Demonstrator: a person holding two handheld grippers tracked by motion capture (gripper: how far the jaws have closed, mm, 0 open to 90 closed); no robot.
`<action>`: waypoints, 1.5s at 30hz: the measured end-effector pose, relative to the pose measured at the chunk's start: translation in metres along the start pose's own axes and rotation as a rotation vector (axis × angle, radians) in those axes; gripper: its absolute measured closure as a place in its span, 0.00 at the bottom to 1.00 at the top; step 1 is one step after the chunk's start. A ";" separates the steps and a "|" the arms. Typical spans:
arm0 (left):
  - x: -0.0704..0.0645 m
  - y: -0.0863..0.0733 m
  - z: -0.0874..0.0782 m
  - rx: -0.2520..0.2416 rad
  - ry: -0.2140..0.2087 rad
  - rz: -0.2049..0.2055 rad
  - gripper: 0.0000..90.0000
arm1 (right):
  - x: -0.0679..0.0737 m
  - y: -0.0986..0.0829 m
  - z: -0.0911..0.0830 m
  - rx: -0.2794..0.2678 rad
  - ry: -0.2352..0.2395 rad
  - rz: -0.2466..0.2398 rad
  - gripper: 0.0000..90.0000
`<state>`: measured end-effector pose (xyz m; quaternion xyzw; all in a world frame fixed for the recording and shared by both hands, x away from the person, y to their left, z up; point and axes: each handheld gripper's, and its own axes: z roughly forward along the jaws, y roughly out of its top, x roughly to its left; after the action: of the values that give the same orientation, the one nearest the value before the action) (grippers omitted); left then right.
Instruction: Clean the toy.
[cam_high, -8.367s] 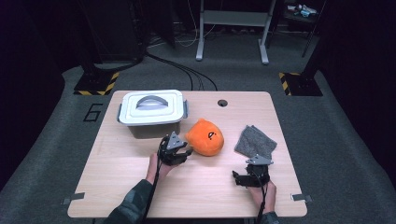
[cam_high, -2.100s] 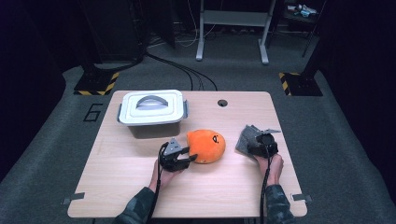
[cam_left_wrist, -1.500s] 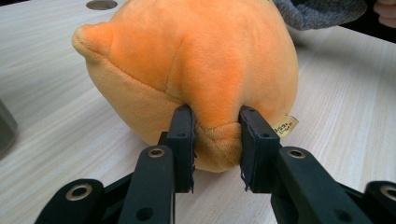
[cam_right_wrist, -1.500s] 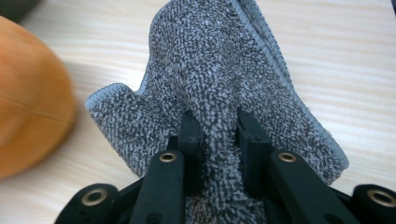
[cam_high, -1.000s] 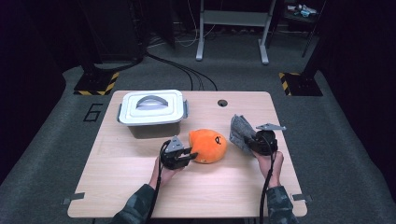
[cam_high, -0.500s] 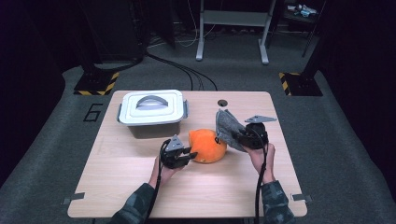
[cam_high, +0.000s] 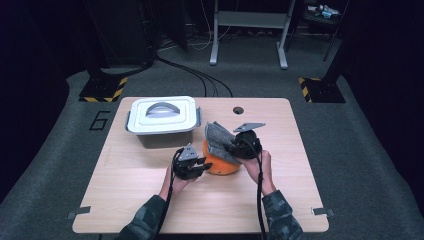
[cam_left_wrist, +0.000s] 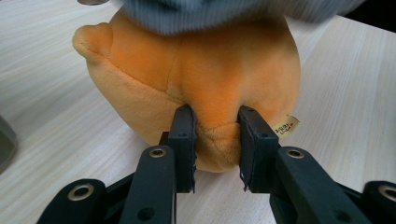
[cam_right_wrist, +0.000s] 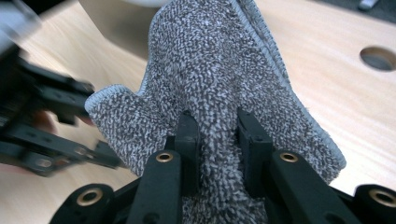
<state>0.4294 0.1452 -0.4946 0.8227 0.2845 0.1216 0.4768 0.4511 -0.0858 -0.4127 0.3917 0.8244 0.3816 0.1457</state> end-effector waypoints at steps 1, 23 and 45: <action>0.000 0.000 0.000 0.004 -0.004 0.000 0.78 | -0.001 -0.003 0.005 0.013 -0.023 -0.008 0.82; -0.005 0.014 0.006 0.012 -0.008 0.052 0.80 | -0.039 -0.022 -0.020 -0.003 -0.133 0.139 0.83; -0.006 0.011 0.008 0.006 -0.019 0.035 0.82 | -0.036 -0.025 0.007 0.036 -0.196 0.108 0.84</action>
<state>0.4327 0.1314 -0.4887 0.8301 0.2659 0.1211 0.4749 0.4649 -0.1197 -0.4385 0.4736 0.7907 0.3338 0.1976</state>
